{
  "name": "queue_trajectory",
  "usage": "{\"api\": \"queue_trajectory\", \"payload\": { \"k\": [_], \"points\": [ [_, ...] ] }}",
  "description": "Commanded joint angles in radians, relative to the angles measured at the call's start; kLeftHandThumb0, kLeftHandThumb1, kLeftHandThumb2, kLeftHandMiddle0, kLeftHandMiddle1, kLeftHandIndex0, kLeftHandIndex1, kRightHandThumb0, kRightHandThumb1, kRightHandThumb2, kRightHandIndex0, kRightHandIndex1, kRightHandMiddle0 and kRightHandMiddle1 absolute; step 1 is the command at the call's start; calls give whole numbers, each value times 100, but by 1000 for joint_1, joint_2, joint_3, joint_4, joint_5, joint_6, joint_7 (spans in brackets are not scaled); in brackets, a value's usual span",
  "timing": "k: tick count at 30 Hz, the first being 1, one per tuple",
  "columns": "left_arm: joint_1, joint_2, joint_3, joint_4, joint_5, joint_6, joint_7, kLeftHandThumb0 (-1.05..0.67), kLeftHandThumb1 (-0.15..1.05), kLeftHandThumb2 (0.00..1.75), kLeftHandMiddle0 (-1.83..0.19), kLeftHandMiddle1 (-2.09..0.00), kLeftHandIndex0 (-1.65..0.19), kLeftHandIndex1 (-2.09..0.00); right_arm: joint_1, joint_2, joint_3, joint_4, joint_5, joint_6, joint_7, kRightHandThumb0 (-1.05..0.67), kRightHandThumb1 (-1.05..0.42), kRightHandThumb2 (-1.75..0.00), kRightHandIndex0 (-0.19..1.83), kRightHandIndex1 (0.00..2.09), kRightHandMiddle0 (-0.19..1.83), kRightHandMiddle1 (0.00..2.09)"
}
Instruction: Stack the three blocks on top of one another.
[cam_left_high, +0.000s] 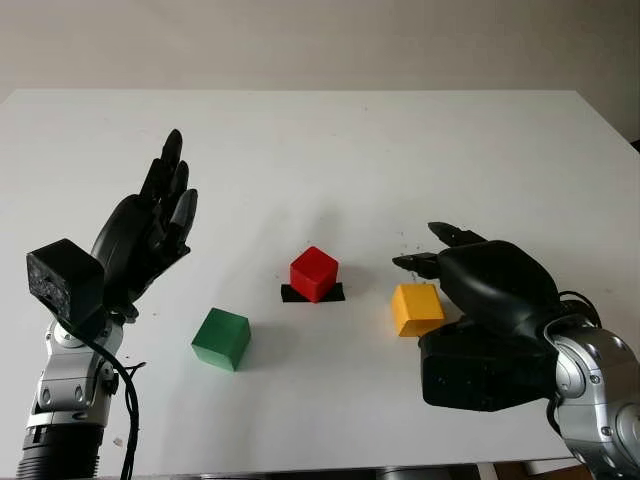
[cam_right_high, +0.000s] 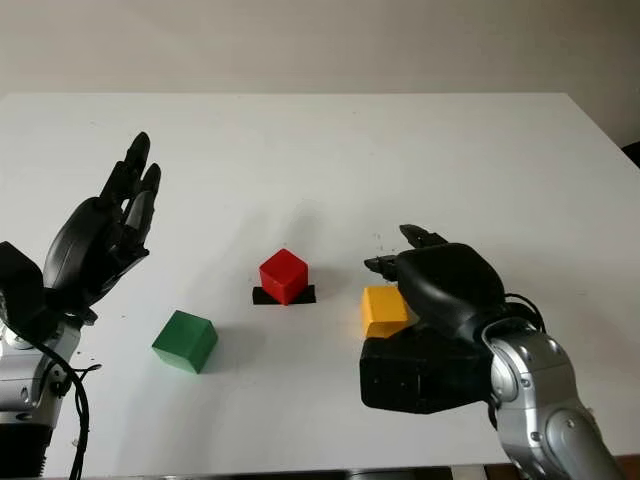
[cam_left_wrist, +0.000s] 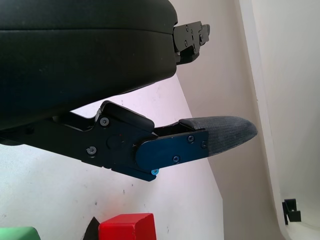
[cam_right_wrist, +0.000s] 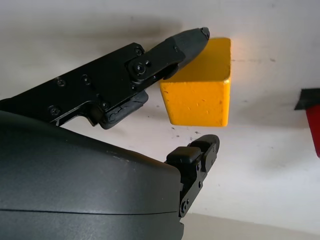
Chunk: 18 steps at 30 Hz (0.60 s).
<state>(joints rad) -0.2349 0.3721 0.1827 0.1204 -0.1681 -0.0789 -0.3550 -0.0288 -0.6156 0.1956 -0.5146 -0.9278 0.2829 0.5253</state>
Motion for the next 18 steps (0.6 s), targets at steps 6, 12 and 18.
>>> {"api": "queue_trajectory", "payload": {
  "k": [6, 12, 18],
  "points": [
    [7, 4, 9, -20, 16, 0, 20, -82, 105, 57, 19, 0, 19, 0, 7, 38, -32, 16, 42, -25, -47, -53, -91, -6, 27, 8, 65, 46],
    [12, 3, 3, -33, 25, 5, 35, -84, 105, 55, 19, 0, 19, 0, 13, 33, -41, 27, 39, -60, -79, -43, -93, -6, 42, 10, 60, 114],
    [14, 4, -4, -36, 33, 1, 39, -83, 105, 55, 19, 0, 19, 0, 10, 18, -52, 24, 24, -82, -60, -39, -93, -5, 47, 10, 56, 122]
  ]
}}
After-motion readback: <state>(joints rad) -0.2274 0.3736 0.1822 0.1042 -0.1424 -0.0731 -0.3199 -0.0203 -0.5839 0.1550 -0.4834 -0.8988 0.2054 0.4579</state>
